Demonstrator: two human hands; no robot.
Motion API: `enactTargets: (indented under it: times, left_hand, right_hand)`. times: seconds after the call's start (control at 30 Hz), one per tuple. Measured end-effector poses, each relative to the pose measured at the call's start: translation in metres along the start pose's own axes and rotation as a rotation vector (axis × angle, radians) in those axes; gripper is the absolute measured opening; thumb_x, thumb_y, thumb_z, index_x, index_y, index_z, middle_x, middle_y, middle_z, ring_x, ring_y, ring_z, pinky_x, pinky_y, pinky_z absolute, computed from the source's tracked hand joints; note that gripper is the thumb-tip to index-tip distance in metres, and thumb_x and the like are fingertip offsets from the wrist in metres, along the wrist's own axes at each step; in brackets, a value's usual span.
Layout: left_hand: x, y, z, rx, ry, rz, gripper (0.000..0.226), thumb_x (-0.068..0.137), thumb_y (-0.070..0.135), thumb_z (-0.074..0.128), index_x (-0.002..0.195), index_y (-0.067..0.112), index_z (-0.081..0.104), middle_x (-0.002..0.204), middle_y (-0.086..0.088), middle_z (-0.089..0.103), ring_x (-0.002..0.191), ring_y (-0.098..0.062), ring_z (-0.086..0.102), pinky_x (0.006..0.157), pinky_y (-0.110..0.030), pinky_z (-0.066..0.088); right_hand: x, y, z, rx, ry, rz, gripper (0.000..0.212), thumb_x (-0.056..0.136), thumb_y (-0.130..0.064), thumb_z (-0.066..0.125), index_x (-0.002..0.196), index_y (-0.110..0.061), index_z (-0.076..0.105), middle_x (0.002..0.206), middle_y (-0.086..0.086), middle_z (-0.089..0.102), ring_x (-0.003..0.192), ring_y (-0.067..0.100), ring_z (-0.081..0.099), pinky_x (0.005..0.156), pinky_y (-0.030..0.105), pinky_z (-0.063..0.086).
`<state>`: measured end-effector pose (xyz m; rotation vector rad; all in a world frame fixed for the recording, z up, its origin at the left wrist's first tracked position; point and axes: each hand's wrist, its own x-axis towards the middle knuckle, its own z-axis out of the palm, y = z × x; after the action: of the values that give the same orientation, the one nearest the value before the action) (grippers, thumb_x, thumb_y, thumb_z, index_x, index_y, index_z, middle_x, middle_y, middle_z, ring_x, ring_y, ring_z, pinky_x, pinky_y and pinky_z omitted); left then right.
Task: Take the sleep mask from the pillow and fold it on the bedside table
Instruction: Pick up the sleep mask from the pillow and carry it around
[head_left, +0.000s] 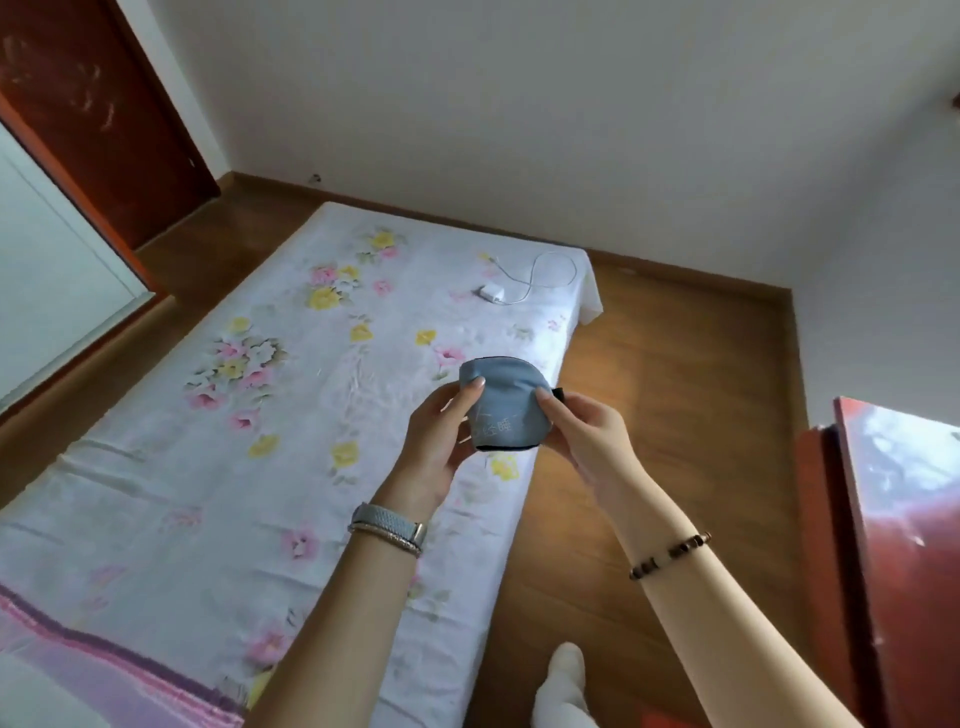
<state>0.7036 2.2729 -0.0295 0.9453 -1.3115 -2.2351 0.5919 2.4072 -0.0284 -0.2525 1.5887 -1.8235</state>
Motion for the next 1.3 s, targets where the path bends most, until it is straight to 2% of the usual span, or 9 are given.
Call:
enactTargets:
  times: [0.13,0.27,0.43,0.6,0.73,0.9,1.07,1.2,1.3]
  left_hand:
    - [0.036,-0.011,0.063,0.028,-0.064,-0.039,0.039,0.087,0.031,0.07,0.117,0.006,0.067,0.1,-0.007,0.072,0.085,-0.022,0.07,0.077,-0.04,0.056]
    - [0.069,-0.017,0.121,0.064,-0.129,-0.05,0.042,0.088,0.03,0.069,0.119,0.003,0.065,0.102,-0.008,0.069,0.082,-0.02,0.07,0.067,-0.032,0.056]
    - [0.106,-0.029,0.185,0.102,-0.213,-0.066,0.025,0.085,0.031,0.072,0.105,0.014,0.071,0.097,-0.004,0.071,0.085,-0.02,0.069,0.071,-0.032,0.056]
    - [0.14,-0.039,0.236,0.118,-0.268,-0.114,0.024,0.086,0.029,0.072,0.105,0.014,0.07,0.096,-0.003,0.071,0.088,-0.021,0.069,0.068,-0.031,0.058]
    - [0.18,-0.038,0.268,0.146,-0.299,-0.126,0.029,0.087,0.029,0.071,0.111,0.013,0.069,0.102,-0.004,0.07,0.091,-0.022,0.068,0.067,-0.03,0.057]
    - [0.25,-0.029,0.299,0.175,-0.382,-0.143,0.013,0.089,0.028,0.069,0.098,0.019,0.073,0.09,0.004,0.076,0.081,-0.014,0.073,0.066,-0.029,0.058]
    - [0.33,-0.009,0.33,0.177,-0.438,-0.143,0.015,0.09,0.027,0.067,0.102,0.017,0.071,0.101,-0.001,0.074,0.09,-0.016,0.072,0.082,-0.037,0.058]
    - [0.39,0.011,0.352,0.168,-0.442,-0.157,0.011,0.09,0.025,0.067,0.098,0.019,0.071,0.095,0.001,0.076,0.087,-0.016,0.073,0.076,-0.033,0.06]
    - [0.431,0.026,0.37,0.172,-0.445,-0.156,0.016,0.091,0.025,0.067,0.103,0.016,0.07,0.092,0.001,0.077,0.086,-0.016,0.074,0.073,-0.032,0.06]
  right_hand:
    - [0.025,-0.02,-0.057,-0.029,0.075,-0.023,0.019,0.088,-0.027,0.073,0.091,-0.009,0.078,0.092,0.006,0.079,0.089,0.021,0.076,0.08,0.033,0.061]
    - [0.047,-0.043,-0.106,-0.021,0.153,-0.044,0.019,0.09,-0.025,0.071,0.092,-0.008,0.077,0.092,0.006,0.076,0.088,0.019,0.074,0.082,0.033,0.062]
    - [0.07,-0.064,-0.163,-0.006,0.232,-0.046,0.022,0.092,-0.024,0.068,0.101,-0.004,0.075,0.101,0.012,0.074,0.091,0.019,0.071,0.087,0.035,0.06]
    - [0.096,-0.081,-0.207,0.011,0.297,-0.022,0.023,0.092,-0.024,0.068,0.103,-0.004,0.075,0.105,0.011,0.076,0.097,0.022,0.072,0.088,0.034,0.06]
    - [0.132,-0.093,-0.231,0.026,0.337,-0.01,0.025,0.092,-0.024,0.068,0.106,-0.004,0.074,0.11,0.013,0.076,0.103,0.025,0.073,0.091,0.037,0.059]
    - [0.196,-0.112,-0.252,0.028,0.366,-0.013,0.025,0.092,-0.024,0.068,0.106,-0.004,0.074,0.108,0.012,0.076,0.099,0.023,0.073,0.088,0.036,0.06]
    - [0.277,-0.14,-0.265,0.016,0.382,-0.022,0.024,0.092,-0.025,0.069,0.103,-0.005,0.075,0.106,0.014,0.076,0.091,0.018,0.074,0.088,0.034,0.06]
    - [0.336,-0.163,-0.27,0.031,0.401,-0.016,0.024,0.092,-0.025,0.069,0.103,-0.004,0.075,0.11,0.018,0.075,0.105,0.029,0.072,0.093,0.042,0.058]
    - [0.377,-0.182,-0.275,0.039,0.402,-0.011,0.026,0.092,-0.024,0.069,0.105,-0.002,0.074,0.111,0.018,0.075,0.105,0.031,0.072,0.093,0.042,0.059]
